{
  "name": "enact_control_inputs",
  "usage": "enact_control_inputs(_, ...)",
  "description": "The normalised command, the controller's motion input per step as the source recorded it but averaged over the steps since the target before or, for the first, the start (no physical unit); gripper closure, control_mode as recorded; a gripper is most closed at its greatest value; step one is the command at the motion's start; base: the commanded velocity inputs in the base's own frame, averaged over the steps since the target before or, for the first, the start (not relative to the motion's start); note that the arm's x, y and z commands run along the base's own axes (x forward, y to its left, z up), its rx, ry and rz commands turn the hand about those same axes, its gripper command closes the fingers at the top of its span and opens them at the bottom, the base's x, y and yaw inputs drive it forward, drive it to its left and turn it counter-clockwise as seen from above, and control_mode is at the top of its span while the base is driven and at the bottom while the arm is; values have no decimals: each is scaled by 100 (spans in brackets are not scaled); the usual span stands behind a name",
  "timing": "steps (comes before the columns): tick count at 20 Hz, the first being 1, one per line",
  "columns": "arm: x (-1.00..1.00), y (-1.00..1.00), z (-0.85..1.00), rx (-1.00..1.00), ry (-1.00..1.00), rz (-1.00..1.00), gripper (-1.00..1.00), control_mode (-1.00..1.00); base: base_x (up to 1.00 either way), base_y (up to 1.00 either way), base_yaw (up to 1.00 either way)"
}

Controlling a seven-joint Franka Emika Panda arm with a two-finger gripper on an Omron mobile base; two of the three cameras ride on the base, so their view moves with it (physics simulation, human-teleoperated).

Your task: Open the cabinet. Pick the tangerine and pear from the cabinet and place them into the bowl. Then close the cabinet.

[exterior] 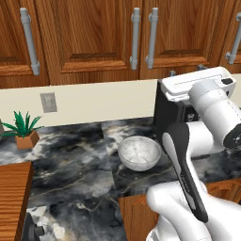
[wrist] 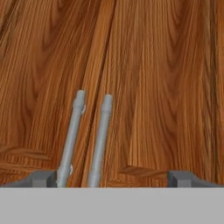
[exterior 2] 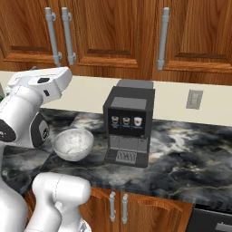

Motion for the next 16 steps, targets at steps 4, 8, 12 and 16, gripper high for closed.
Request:
enact_control_inputs(4, 2, 0, 10, 3, -12, 0, -100, -100, 0, 0, 0)
enact_control_inputs(8, 25, 7, 0, 0, 0, 0, -100, -100, 0, 0, 0)
enact_control_inputs(12, 40, 16, 10, 0, 2, 0, -100, -100, 0, 0, 0)
enact_control_inputs(16, 36, 5, 20, 0, 7, 1, -100, -100, 0, 0, 0)
